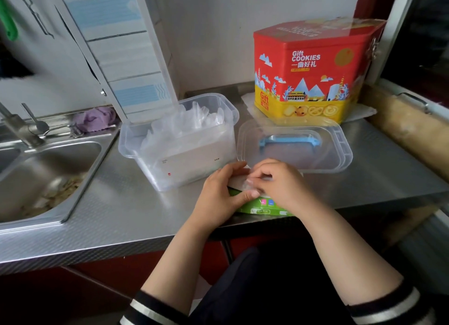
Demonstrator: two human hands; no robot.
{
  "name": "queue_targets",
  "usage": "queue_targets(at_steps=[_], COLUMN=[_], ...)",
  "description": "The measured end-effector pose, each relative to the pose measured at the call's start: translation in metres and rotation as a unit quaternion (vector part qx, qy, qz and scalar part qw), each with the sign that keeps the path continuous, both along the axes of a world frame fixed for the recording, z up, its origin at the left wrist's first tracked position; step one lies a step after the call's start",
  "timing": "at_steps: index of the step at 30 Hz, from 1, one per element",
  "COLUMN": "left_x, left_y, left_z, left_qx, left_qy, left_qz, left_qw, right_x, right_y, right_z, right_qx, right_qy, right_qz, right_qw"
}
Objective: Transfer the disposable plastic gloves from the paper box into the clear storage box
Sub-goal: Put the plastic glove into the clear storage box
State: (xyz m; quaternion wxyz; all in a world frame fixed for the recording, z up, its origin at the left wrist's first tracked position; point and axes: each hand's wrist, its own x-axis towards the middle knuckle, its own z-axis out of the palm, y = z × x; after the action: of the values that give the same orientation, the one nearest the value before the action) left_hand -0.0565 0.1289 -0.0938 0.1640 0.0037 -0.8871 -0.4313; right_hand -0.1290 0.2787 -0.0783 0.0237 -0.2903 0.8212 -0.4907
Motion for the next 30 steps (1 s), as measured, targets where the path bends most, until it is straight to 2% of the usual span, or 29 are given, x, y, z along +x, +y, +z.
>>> queue_targets(at_steps=[3,9,11,13,14,15,17,19,21,26,28,30], left_x=[0.000,0.001,0.000,0.000,0.000,0.000,0.000,0.000,0.000,0.002,0.001,0.000], left_y=[0.003,0.002,0.002,0.002,0.002,0.002,0.002,0.003,0.003,0.004,0.003,0.003], left_z=[0.000,0.000,-0.001,-0.001,-0.001,-0.001,0.000,0.000,-0.001,0.001,0.000,-0.001], left_qx=[-0.027,-0.030,-0.033,-0.033,-0.032,-0.029,-0.021,-0.010,-0.007,-0.019,-0.022,-0.034], left_qy=[0.013,0.013,0.013,0.012,0.011,0.011,0.013,0.018,0.015,0.009,0.005,-0.001], left_qz=[0.010,0.009,0.011,0.014,0.014,0.014,0.008,0.007,0.009,0.012,0.014,0.017], left_qw=[0.999,0.999,0.999,0.999,0.999,0.999,1.000,1.000,1.000,1.000,1.000,0.999], right_x=[0.001,0.001,0.000,0.000,0.000,0.001,0.003,0.005,0.004,0.001,0.000,-0.002], right_y=[0.000,0.007,0.013,0.019,0.021,0.021,0.016,0.007,0.003,0.008,0.011,0.017], right_z=[-0.004,0.000,0.004,0.009,0.010,0.011,0.009,0.006,0.002,0.004,0.006,0.008], right_qx=[0.000,-0.070,-0.155,-0.264,-0.280,-0.258,-0.129,-0.017,-0.005,-0.081,-0.161,-0.268], right_qy=[0.028,-0.051,-0.093,-0.154,-0.162,-0.151,-0.110,-0.086,-0.052,-0.093,-0.137,-0.200], right_qz=[-0.007,-0.007,-0.024,-0.046,-0.042,-0.019,0.042,0.048,0.008,-0.021,-0.026,-0.030], right_qw=[1.000,0.996,0.983,0.951,0.945,0.954,0.985,0.995,0.999,0.992,0.977,0.942])
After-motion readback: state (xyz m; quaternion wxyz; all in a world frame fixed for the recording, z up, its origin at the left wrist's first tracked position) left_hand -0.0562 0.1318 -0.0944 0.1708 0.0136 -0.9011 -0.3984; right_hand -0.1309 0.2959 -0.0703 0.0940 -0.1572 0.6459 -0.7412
